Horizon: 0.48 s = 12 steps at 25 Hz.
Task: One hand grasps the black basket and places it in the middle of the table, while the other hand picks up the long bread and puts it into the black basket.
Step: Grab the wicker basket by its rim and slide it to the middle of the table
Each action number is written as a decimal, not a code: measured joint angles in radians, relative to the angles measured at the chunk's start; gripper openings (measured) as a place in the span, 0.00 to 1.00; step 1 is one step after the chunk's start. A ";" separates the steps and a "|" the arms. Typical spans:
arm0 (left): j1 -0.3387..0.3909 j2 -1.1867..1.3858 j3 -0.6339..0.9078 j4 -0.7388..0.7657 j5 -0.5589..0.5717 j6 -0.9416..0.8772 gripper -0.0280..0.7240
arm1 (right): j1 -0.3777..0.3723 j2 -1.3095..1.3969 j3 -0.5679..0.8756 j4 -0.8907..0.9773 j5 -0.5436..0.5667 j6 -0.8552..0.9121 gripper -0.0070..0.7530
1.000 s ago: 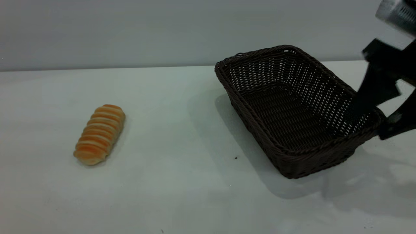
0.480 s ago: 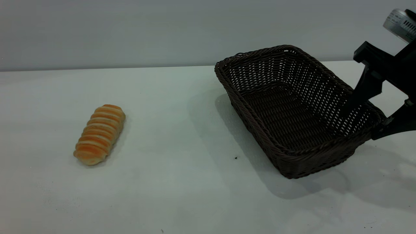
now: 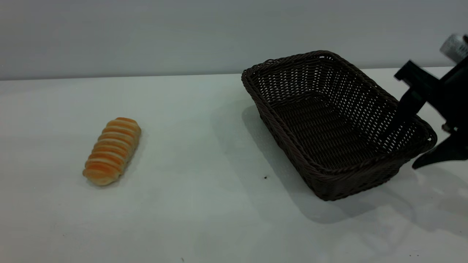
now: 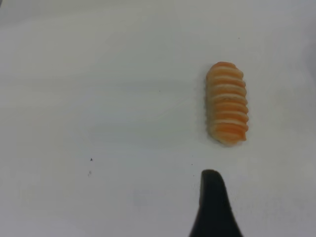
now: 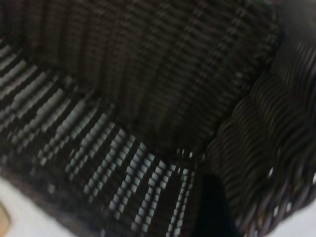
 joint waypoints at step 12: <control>0.000 0.000 0.000 0.001 -0.002 -0.004 0.77 | -0.001 0.153 -0.013 0.224 -0.163 -0.085 0.19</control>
